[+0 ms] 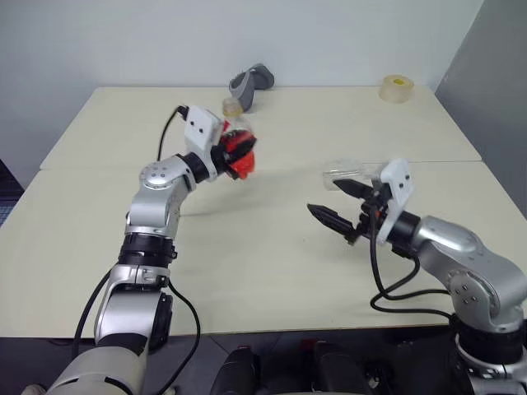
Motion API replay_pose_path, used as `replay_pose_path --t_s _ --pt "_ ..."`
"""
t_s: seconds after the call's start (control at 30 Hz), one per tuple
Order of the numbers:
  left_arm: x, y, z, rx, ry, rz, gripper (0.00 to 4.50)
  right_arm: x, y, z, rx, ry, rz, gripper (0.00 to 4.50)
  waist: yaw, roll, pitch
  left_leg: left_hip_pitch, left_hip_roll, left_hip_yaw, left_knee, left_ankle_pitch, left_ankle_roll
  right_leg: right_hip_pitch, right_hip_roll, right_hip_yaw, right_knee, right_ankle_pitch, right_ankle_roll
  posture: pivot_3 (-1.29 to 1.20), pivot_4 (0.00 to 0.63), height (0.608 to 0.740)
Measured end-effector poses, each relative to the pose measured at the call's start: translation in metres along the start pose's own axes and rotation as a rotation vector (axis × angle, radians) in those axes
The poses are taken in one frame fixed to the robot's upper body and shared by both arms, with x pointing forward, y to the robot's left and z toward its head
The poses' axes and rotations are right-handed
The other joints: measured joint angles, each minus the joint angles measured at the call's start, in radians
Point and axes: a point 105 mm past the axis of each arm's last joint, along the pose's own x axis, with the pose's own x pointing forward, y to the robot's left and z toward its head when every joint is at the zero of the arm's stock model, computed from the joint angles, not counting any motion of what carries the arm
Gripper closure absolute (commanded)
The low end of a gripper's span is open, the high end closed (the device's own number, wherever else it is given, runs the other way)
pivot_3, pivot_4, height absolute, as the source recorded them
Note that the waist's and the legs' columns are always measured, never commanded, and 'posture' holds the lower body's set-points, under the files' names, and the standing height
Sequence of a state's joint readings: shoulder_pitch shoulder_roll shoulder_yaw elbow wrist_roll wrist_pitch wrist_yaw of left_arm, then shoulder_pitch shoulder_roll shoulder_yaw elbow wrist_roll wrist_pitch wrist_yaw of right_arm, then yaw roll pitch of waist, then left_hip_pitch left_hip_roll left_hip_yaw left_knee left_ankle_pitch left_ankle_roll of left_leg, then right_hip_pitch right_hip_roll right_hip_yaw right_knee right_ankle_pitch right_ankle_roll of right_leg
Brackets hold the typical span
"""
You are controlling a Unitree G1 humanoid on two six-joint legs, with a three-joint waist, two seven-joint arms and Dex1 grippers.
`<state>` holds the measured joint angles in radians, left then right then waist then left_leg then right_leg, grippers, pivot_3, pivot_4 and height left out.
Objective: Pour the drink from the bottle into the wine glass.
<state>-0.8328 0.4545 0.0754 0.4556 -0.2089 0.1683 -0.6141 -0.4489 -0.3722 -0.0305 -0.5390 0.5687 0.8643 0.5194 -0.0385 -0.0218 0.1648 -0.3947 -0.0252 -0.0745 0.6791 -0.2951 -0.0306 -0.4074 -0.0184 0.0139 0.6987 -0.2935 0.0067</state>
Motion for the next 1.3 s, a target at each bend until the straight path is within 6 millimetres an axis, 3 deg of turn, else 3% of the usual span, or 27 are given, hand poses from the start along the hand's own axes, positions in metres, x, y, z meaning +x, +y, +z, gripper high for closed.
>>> replay_pose_path --t_s 0.1,0.17,0.3,0.4,0.77,1.07,1.3 --pt "-0.018 0.048 -0.004 0.023 0.028 0.241 3.4 0.028 0.01 0.012 -0.004 -0.072 0.073 0.0 -0.011 0.0 0.0 0.0 0.0 0.0 -0.001 0.001 -0.001 -0.002 0.0 0.0 0.001 0.0 0.0 0.0 0.15 0.74" --pt "-0.032 0.071 -0.01 0.027 0.05 0.357 3.4 0.036 0.012 0.012 -0.018 -0.078 0.092 0.0 -0.008 0.0 0.0 -0.003 0.0 -0.001 0.0 0.001 -0.001 -0.003 -0.001 -0.001 0.0 0.0 0.0 0.0 0.15 0.74" --pt "-0.054 0.098 -0.023 -0.021 0.067 0.527 3.4 0.046 0.015 0.005 0.007 -0.084 0.119 0.0 0.007 0.0 0.0 -0.005 -0.004 0.0 0.002 0.001 -0.001 -0.004 -0.005 0.0 -0.001 0.001 0.001 0.0 0.15 0.74" --pt "-0.067 0.107 -0.033 -0.053 0.073 0.592 3.4 0.048 0.019 0.006 0.005 -0.097 0.143 0.0 0.011 -0.001 -0.001 -0.005 -0.004 -0.001 0.002 0.001 -0.001 -0.004 -0.005 -0.001 -0.001 0.001 0.002 0.0 0.15 0.74" --pt "-0.075 0.098 -0.083 -0.245 0.112 0.575 3.4 0.046 0.03 0.01 -0.057 -0.135 0.245 0.0 0.007 -0.002 -0.001 -0.005 -0.004 -0.001 0.002 0.001 -0.001 -0.004 -0.004 -0.002 0.0 0.001 0.001 0.0 0.15 0.74" --pt "-0.052 0.07 -0.086 -0.171 0.068 0.435 3.4 0.05 0.022 0.0 -0.063 -0.115 0.212 0.0 0.007 -0.002 -0.001 -0.005 -0.004 -0.001 0.002 0.001 -0.001 -0.004 -0.004 -0.002 0.0 0.001 0.001 0.0 0.15 0.74" --pt "-0.051 0.065 -0.094 -0.123 0.089 0.432 3.4 0.051 0.02 0.0 -0.057 -0.12 0.195 0.0 0.006 -0.002 -0.001 -0.005 -0.004 -0.001 0.001 0.001 -0.001 -0.005 -0.004 -0.001 0.001 0.001 0.001 0.0 0.15 0.74"
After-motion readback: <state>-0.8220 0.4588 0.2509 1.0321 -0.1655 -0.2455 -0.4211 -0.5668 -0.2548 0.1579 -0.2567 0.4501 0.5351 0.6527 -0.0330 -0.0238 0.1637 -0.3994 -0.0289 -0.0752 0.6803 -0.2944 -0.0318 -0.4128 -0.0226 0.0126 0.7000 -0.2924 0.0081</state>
